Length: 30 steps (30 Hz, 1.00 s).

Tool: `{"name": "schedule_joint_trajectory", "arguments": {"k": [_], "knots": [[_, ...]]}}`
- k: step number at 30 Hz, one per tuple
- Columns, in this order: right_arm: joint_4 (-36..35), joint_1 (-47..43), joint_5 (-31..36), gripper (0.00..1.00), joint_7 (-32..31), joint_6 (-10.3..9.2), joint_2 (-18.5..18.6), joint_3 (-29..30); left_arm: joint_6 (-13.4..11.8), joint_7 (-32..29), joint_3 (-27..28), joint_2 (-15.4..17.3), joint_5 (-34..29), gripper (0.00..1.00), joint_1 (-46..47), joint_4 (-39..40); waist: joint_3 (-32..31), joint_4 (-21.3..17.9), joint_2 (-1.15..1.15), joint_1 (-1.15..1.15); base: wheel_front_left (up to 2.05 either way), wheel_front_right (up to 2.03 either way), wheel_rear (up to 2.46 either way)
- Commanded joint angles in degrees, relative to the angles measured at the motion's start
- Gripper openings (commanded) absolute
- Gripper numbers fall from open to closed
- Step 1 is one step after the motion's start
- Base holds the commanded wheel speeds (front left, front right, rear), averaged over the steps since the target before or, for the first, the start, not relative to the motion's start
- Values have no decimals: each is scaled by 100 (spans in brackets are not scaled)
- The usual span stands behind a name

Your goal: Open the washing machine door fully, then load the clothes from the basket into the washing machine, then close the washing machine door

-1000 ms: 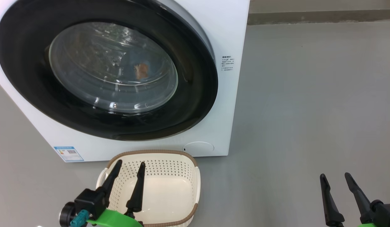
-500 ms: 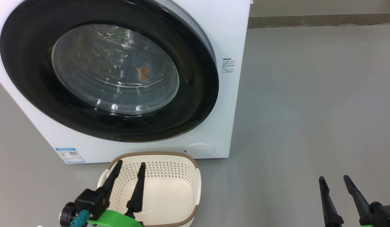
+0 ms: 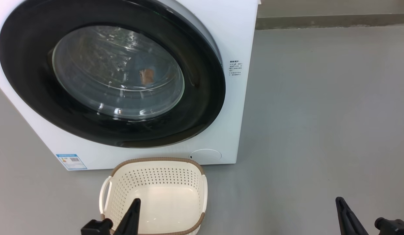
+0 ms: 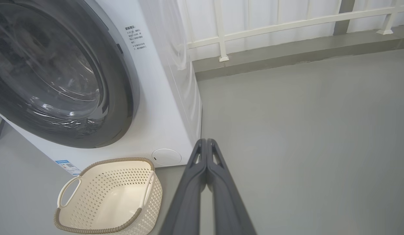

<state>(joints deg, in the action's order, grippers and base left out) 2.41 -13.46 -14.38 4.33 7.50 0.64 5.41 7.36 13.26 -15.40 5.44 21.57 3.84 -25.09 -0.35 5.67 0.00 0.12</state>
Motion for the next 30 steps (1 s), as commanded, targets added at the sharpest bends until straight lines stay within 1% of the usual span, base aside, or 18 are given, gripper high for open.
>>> {"name": "schedule_joint_trajectory", "arguments": {"k": [1,2,3,6,30], "knots": [[-112,101,-208,0,-17,0,78,-23,2,-34,94,13,169,0,162,171,-4,-9,0,0,0,0,0],[-87,134,-346,0,-26,0,88,-32,2,-65,127,11,289,0,163,184,3,-19,0,-8,0,0,0],[-74,152,-415,0,-31,0,93,-36,2,-80,143,9,349,0,165,190,7,-23,0,-10,0,0,0],[-61,170,-483,0,-36,0,98,-40,2,-95,159,8,409,0,167,197,10,-28,0,-11,0,0,0],[207,565,-2173,0,-189,0,196,-104,5,-488,581,-30,1897,0,185,395,21,-147,0,-12,0,0,0]]}}
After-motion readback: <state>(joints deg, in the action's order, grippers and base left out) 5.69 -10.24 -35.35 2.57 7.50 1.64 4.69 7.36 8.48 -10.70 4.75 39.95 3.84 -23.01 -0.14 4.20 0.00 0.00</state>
